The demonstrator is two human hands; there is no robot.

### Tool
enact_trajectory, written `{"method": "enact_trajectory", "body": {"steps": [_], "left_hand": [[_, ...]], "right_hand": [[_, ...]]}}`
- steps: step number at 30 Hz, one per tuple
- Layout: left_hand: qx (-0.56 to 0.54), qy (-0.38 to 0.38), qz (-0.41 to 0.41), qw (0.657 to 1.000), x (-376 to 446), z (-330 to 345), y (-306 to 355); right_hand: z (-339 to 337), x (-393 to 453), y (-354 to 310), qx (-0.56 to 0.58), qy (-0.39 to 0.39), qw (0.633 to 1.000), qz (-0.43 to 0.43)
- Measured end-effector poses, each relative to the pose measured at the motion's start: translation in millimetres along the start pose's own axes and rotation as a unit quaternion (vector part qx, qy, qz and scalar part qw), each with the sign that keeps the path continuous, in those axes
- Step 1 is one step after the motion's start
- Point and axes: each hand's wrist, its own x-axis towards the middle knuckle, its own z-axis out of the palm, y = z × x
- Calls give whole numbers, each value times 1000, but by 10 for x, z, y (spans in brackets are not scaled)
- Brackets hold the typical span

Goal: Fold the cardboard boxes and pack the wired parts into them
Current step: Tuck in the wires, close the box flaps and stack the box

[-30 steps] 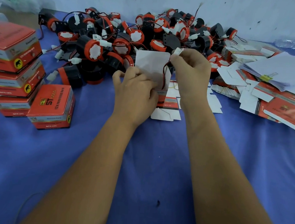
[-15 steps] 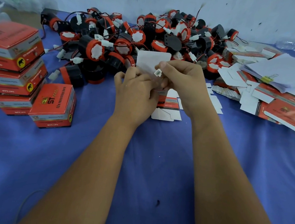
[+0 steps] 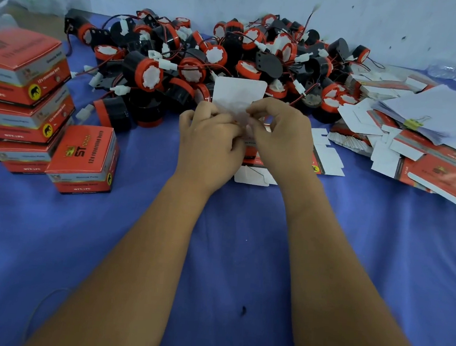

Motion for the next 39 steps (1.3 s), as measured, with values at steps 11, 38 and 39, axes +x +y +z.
{"method": "enact_trajectory", "body": {"steps": [11,38,39], "left_hand": [[0,-17,-13,1000,2,5,-3],[-14,-20,3,1000,-10,36,-43],[-33,-14,-4,999,-9,36,-47]], "right_hand": [[-48,9,-11,-237,-17,962,-138],[166,-63,92,236,62,961,134],[176,-70,96,218,51,967,121]]}}
